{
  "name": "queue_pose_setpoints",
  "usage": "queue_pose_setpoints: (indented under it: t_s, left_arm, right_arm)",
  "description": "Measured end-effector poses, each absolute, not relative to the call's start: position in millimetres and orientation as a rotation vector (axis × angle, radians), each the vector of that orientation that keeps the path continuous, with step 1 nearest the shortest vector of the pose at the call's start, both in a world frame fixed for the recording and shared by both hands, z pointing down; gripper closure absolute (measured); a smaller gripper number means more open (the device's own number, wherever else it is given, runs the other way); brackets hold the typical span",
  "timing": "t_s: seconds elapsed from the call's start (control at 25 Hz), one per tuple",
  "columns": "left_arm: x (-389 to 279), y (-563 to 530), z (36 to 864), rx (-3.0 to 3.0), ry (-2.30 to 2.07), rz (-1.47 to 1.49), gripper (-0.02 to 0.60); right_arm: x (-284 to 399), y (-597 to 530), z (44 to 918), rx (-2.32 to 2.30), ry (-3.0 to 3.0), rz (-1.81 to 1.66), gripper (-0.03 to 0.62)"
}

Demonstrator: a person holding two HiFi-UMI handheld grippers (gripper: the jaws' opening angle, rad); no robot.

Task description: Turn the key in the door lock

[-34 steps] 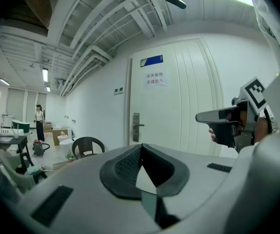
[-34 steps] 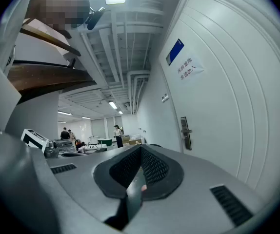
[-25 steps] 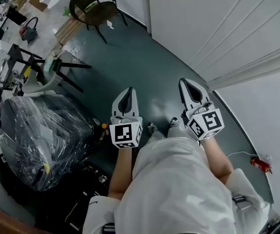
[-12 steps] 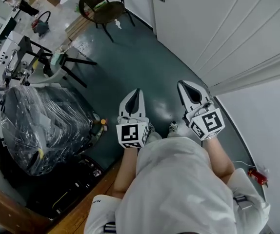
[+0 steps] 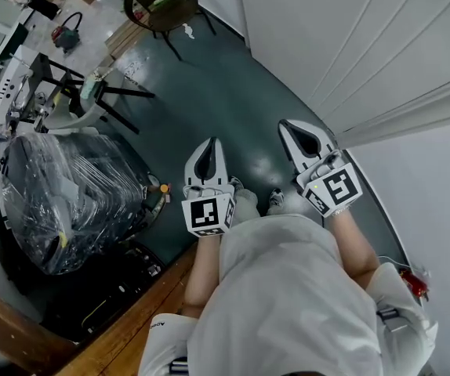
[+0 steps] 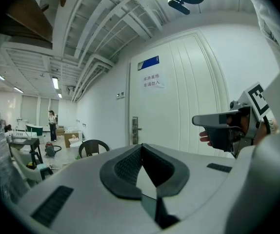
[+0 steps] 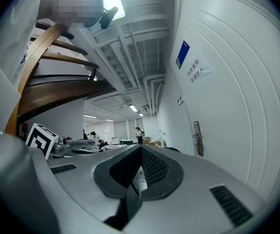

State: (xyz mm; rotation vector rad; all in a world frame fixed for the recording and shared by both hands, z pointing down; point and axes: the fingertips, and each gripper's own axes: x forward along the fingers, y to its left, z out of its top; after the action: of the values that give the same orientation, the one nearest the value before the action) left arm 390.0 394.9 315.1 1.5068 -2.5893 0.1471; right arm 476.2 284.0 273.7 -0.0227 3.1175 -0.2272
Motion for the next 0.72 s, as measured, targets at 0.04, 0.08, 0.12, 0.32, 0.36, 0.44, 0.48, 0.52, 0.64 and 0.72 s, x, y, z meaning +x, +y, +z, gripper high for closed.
queue_pose_setpoints:
  t_s: [0.04,0.08,0.12,0.32,0.36,0.44,0.48,0.52,0.64,0.72]
  left_arm:
    - [386,394,314,1.500,-2.611,0.163,0.572]
    - [381,393,312,1.495,-2.633,0.177,0.572]
    - [374,392,312,1.491,-2.649,0.181,0.572]
    - [333,381,319,1.522,-2.616,0.121,0.572]
    - [324,379,320,1.538,-2.603,0.117,0.572]
    - [304,372,320,1.578,-2.577,0.098,0.572]
    - [295,368,320,1.602,-2.566,0.093,0.572]
    - [285,364,320,1.626,-2.555,0.095,0.572]
    - [253,357,319,1.649,-2.537,0.097,0.572]
    - [233,354,319,1.651,-2.521,0.069,0.572]
  right_arm:
    - [473,281,274,-0.029,3.115,-0.237,0.602]
    - [468,279,273,-0.034,3.108,-0.244,0.602]
    - [462,277,273,-0.038,3.102,-0.245,0.602]
    - [424,274,276,-0.053,3.130,-0.229,0.602]
    - [416,279,276,-0.014,3.142,-0.204,0.602]
    - [397,290,275,0.107,3.157,-0.143,0.602]
    - [387,295,276,0.160,3.161,-0.125,0.602]
    - [378,299,277,0.197,3.165,-0.119,0.602]
    - [350,300,279,0.201,3.176,-0.122,0.602]
    - [331,296,279,0.158,3.183,-0.102,0.602]
